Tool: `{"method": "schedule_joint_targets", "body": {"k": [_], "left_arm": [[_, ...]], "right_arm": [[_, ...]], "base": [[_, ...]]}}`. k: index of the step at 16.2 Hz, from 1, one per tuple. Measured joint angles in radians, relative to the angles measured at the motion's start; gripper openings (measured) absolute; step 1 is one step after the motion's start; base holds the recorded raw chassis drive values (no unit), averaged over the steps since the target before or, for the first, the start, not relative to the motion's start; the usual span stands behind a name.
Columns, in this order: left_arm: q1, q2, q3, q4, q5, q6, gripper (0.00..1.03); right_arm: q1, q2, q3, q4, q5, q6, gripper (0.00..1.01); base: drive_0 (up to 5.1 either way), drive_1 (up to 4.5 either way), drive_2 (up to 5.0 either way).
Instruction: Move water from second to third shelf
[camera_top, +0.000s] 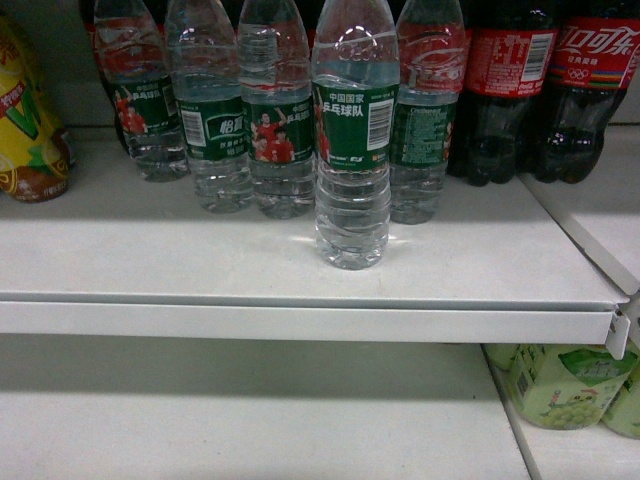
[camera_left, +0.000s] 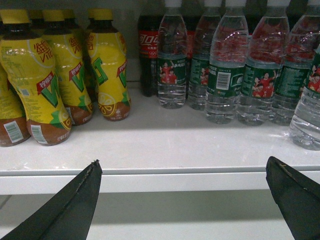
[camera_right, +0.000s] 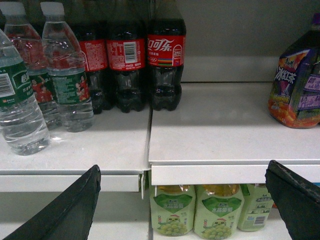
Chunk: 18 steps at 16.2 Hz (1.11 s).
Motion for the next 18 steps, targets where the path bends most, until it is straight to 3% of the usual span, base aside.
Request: {"method": "schedule_joint_targets", "body": {"k": [18], "left_arm": [[0.0,0.0,0.0,0.0,0.0,0.0,0.98]], "right_arm": [[0.0,0.0,0.0,0.0,0.0,0.0,0.98]], "base": [[0.0,0.0,0.0]]}}
